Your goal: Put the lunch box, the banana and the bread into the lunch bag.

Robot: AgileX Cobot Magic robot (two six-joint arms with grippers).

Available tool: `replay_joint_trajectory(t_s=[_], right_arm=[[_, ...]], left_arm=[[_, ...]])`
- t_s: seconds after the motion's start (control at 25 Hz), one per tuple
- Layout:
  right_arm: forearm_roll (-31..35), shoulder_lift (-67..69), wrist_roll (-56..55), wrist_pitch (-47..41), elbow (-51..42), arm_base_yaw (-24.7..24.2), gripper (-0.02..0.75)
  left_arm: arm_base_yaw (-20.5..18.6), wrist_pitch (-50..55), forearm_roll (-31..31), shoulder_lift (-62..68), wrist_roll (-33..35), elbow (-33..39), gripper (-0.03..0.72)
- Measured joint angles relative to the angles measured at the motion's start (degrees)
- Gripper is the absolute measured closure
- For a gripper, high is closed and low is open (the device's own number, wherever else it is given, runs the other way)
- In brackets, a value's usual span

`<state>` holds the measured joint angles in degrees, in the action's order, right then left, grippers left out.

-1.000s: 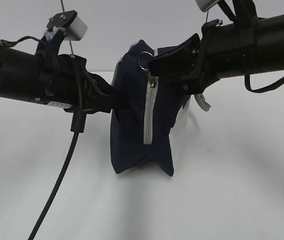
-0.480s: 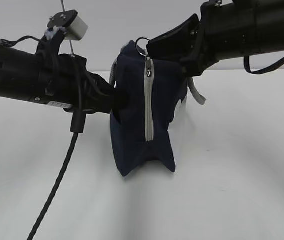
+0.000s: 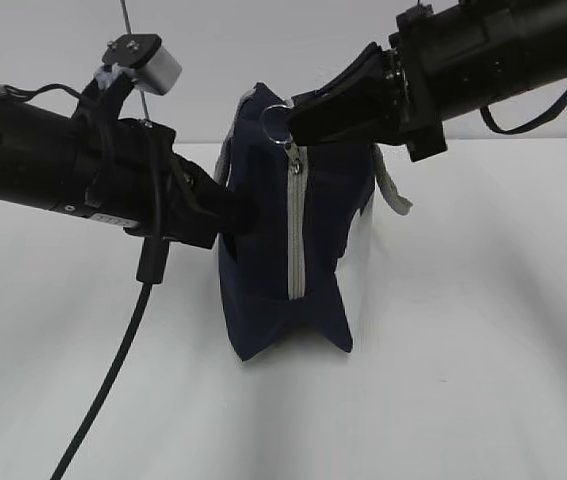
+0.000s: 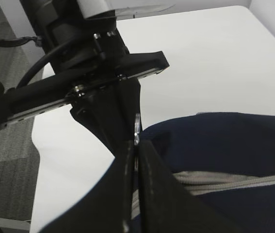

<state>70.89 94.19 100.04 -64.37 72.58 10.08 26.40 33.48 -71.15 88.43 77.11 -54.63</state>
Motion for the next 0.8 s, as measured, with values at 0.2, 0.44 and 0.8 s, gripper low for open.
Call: replay_joint_trajectory(t_s=[0.2,0.44,0.8], right_arm=[[0.0,4.7,-0.9,-3.1,3.0,-2.4,0.738],[-1.0,7.7,-1.5,-2.7,5.6,-2.6,0.738],[-1.0,10.3,-1.9,0.8,9.7,-2.6,0.738]], left_arm=[[0.0,1.5,0.5,1.1,0.0,0.0,0.684],[0.0,3.6,0.9,3.1,0.0,0.0,0.684],[0.0,4.1,2.4,4.0,0.1,-0.1,0.684]])
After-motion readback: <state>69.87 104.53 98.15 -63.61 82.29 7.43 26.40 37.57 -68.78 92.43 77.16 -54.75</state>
